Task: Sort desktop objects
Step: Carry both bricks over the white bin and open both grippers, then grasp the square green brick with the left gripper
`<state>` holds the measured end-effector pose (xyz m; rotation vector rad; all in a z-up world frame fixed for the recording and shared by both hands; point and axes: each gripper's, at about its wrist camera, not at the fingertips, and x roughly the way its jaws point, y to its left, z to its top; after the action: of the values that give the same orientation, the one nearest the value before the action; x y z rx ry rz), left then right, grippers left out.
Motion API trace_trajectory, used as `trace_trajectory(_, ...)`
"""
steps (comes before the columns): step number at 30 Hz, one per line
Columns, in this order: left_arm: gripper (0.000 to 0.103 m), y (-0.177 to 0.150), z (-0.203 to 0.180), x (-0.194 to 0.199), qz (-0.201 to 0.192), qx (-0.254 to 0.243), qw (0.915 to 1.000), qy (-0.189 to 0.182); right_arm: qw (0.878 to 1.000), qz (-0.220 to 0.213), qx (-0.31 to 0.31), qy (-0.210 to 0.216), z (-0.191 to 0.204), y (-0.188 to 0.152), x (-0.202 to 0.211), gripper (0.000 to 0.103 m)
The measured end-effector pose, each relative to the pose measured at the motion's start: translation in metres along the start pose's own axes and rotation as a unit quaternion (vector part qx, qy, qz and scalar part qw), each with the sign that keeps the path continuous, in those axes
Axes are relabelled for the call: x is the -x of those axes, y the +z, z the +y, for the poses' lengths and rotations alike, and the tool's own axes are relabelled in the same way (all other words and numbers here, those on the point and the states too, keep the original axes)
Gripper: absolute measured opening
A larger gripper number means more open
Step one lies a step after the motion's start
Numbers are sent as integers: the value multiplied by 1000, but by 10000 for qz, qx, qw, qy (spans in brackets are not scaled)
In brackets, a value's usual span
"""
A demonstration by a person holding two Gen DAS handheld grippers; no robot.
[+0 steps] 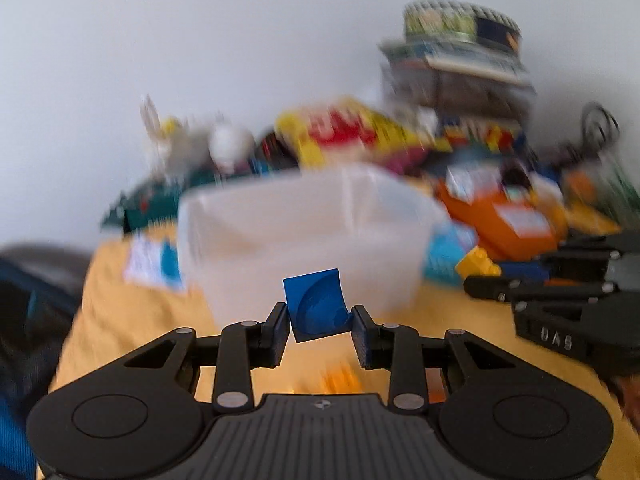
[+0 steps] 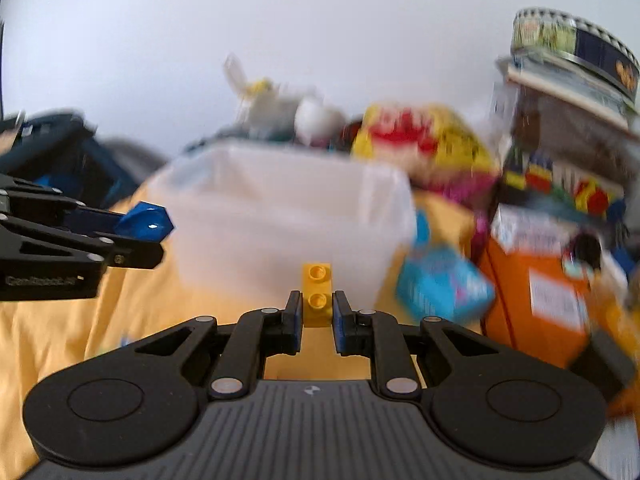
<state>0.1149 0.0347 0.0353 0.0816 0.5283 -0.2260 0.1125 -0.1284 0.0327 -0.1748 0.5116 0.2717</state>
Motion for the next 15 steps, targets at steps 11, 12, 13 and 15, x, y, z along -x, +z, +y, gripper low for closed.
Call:
trace_trajectory(11,47,32,14,-28,-268,-15,9996,89,9988,-372,269,160,4,34,-34,30)
trace_trajectory(12,47,26,13,-23,-166,-46,9998,59,9989,-308,301,188,5,26,-29,30)
trace_trajectory(13,47,16,12,-16,-38,-31,10000,-24,9991,-204,279,253,5,17,-24,30)
trace_trajectory(15,47,-4,14,-2,155,38,9997,-161,9987,82,216,459,5,0,-16,29)
